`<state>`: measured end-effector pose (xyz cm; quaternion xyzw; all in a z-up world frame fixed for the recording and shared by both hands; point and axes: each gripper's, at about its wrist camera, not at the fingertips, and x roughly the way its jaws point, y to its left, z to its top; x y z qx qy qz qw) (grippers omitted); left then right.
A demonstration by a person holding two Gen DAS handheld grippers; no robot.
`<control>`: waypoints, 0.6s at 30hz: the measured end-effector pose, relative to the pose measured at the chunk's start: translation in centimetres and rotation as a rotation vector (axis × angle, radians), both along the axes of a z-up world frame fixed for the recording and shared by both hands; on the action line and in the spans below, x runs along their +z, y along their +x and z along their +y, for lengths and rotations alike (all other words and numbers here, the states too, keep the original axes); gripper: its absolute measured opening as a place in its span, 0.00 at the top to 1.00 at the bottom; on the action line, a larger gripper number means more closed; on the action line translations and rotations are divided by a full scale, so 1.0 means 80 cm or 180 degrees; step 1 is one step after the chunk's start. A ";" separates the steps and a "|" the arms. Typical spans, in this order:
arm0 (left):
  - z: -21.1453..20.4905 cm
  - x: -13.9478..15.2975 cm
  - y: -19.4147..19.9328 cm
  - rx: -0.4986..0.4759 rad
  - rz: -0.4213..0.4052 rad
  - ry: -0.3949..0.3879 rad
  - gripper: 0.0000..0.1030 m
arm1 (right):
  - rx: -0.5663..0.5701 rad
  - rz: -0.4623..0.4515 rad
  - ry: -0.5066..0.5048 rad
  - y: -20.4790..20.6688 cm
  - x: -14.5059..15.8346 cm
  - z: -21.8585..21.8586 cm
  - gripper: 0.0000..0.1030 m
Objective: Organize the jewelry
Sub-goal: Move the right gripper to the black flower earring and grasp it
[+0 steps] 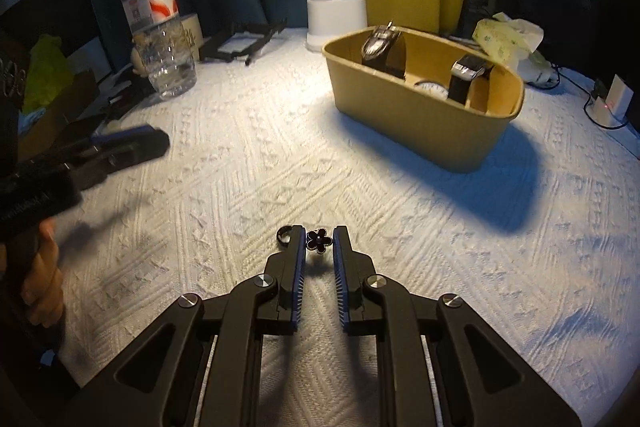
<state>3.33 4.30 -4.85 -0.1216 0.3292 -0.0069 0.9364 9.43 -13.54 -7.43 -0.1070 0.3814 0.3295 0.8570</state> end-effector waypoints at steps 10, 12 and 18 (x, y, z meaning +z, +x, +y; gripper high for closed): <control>-0.059 -0.011 0.026 -0.0400 0.0221 0.0128 0.62 | -0.0205 0.0042 0.0210 0.019 0.004 -0.046 0.87; -0.069 -0.013 0.032 -0.0478 0.0276 0.0179 0.62 | -0.0238 0.0044 0.0242 0.021 0.006 -0.054 0.87; -0.099 -0.020 0.048 -0.0688 0.0417 0.0394 0.63 | -0.0309 0.0042 0.0359 0.030 0.010 -0.075 0.87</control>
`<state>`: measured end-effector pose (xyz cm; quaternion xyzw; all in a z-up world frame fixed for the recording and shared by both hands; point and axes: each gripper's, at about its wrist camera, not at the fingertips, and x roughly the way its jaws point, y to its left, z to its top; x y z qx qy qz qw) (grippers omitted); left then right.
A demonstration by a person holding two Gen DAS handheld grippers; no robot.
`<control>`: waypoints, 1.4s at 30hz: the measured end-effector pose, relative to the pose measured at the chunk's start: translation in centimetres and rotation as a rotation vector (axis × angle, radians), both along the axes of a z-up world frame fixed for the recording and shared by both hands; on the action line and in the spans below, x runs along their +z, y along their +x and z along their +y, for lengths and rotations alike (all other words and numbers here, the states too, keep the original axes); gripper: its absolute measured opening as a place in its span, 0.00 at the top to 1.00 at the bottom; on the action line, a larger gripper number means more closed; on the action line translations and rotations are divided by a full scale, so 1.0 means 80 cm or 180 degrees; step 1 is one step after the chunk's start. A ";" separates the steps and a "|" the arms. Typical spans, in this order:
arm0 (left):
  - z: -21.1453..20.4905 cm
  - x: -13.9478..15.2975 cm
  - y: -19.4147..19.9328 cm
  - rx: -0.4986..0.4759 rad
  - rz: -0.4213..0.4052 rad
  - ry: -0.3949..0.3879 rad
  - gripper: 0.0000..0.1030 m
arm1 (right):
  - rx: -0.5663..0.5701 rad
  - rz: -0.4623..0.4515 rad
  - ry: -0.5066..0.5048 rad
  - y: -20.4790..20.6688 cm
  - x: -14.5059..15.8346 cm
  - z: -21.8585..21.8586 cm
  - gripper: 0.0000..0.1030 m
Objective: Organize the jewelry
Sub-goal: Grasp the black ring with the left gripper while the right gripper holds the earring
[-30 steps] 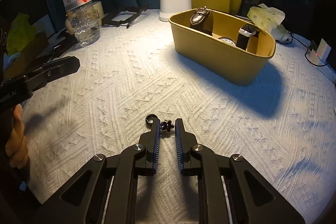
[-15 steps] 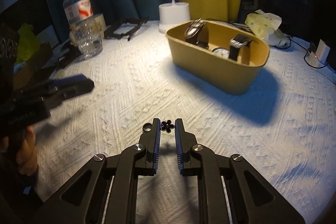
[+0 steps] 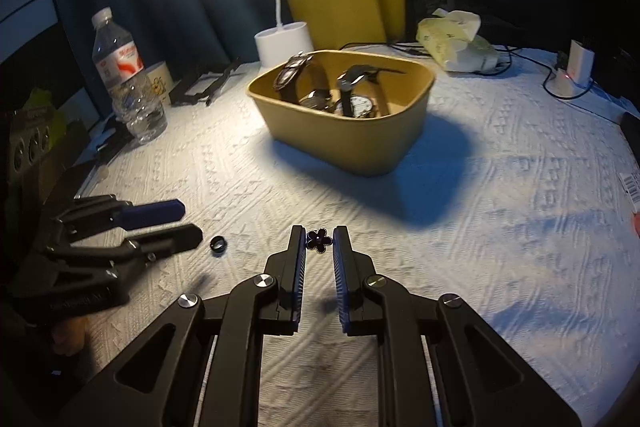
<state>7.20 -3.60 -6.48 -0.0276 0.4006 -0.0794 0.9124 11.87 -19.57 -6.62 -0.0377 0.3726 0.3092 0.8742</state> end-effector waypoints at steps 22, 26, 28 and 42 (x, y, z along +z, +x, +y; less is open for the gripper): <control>-0.036 -0.006 0.013 -0.0137 0.0055 0.0402 0.86 | 0.0010 -0.0040 0.0142 0.012 0.006 -0.023 0.87; -0.036 0.007 0.013 -0.0152 -0.0054 0.0379 0.86 | 0.0005 -0.0094 0.0148 0.013 0.014 -0.021 0.87; -0.036 0.014 0.014 -0.0149 -0.0108 0.0372 0.86 | 0.0006 -0.0131 0.0157 0.014 0.020 -0.021 0.87; -0.018 0.059 0.042 -0.0050 -0.0448 0.0379 0.86 | 0.0000 -0.0311 0.0185 0.030 0.046 -0.014 0.87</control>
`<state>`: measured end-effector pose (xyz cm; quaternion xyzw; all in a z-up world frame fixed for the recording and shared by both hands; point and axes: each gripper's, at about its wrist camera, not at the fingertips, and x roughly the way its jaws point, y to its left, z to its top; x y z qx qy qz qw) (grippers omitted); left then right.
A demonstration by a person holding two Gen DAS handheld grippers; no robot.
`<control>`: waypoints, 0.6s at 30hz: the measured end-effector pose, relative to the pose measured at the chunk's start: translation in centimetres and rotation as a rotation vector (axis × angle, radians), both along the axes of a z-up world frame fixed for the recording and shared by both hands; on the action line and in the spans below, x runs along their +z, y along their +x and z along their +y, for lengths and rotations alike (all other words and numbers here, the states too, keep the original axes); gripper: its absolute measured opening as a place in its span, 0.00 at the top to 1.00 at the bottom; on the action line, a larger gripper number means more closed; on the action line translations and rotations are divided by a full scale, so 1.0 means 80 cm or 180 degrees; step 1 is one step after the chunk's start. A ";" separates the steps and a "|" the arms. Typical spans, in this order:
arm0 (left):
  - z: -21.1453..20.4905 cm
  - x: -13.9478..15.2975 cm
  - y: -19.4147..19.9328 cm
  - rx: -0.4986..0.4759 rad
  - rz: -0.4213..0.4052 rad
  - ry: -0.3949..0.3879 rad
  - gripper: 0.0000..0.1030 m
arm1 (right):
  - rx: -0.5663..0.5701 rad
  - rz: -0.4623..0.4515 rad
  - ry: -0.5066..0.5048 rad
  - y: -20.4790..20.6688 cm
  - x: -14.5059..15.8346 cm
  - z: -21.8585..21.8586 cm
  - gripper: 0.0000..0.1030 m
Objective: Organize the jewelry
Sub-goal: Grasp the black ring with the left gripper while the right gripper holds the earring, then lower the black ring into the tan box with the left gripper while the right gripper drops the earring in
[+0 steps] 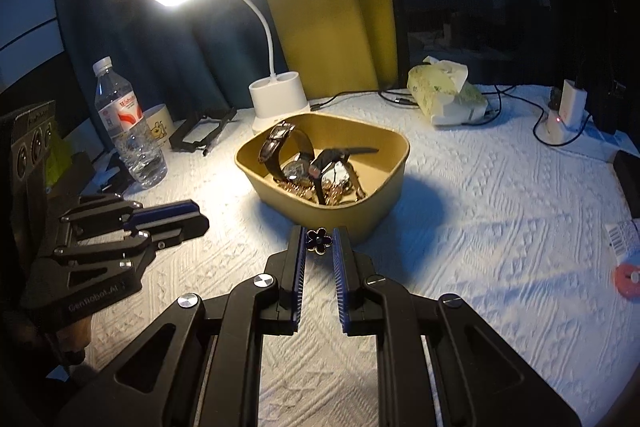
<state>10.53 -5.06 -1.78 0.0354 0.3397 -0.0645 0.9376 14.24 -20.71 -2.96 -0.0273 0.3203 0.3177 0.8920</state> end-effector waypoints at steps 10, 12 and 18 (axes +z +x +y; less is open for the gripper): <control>-0.001 0.019 0.029 -0.0063 -0.0175 0.0000 0.86 | -0.0080 -0.0094 -0.0028 0.025 0.012 -0.005 0.87; -0.003 0.020 0.037 -0.0083 -0.0188 0.0005 0.86 | -0.0094 -0.0103 -0.0032 0.031 0.012 -0.006 0.87; -0.003 0.019 0.057 -0.0111 -0.0221 -0.0016 0.86 | -0.0149 -0.0112 -0.0048 0.053 0.013 -0.007 0.87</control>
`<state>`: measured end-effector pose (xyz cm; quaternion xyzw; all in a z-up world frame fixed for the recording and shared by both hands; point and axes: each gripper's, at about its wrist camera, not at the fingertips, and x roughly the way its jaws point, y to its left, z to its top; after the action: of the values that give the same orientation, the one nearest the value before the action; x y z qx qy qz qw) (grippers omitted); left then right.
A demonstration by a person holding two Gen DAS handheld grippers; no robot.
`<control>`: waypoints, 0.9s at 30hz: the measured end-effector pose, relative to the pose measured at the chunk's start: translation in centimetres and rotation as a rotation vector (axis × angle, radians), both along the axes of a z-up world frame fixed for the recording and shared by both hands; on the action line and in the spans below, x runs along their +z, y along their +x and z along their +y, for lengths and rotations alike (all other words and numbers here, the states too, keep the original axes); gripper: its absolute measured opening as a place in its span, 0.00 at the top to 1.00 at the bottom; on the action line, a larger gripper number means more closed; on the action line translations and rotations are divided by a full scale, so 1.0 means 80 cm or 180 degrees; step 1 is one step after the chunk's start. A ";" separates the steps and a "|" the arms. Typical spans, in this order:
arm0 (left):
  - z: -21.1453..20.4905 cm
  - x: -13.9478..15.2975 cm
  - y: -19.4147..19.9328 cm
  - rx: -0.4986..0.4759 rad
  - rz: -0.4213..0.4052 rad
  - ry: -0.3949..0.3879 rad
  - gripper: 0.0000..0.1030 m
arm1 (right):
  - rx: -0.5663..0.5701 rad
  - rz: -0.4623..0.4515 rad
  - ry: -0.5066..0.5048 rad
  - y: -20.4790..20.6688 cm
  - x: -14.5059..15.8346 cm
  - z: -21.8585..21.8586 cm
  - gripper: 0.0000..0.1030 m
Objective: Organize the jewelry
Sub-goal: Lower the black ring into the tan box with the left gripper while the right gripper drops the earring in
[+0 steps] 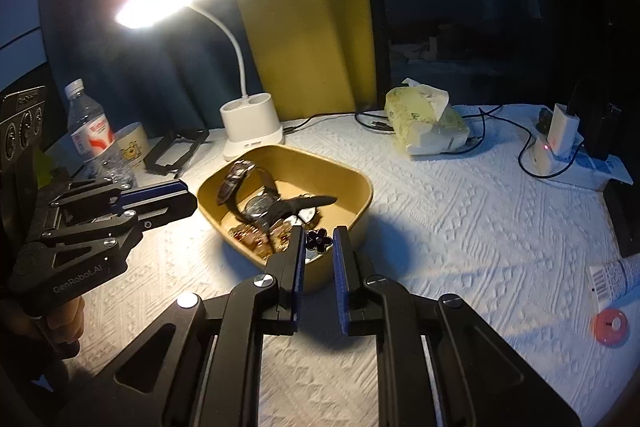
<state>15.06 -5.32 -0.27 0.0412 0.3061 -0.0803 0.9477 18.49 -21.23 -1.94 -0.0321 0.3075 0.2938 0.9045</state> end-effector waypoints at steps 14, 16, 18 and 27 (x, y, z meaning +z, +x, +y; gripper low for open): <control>-0.004 -0.006 0.066 -0.0163 -0.0124 -0.0084 0.86 | -0.0051 0.0027 -0.0032 0.055 -0.005 0.014 0.87; -0.004 -0.010 0.079 -0.0173 -0.0113 -0.0101 0.86 | -0.0052 0.0026 -0.0029 0.062 -0.005 0.018 0.87; -0.002 -0.011 0.091 -0.0201 -0.0059 -0.0161 0.86 | -0.0057 0.0028 -0.0027 0.067 -0.006 0.021 0.87; -0.001 -0.017 0.101 -0.0218 0.0053 -0.0212 0.85 | -0.0009 0.0081 -0.0061 0.080 -0.012 0.032 0.87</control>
<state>23.16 -5.44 -1.66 0.0194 0.3096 -0.1231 0.9427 24.88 -18.69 -2.90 -0.0366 0.3219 0.2899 0.9006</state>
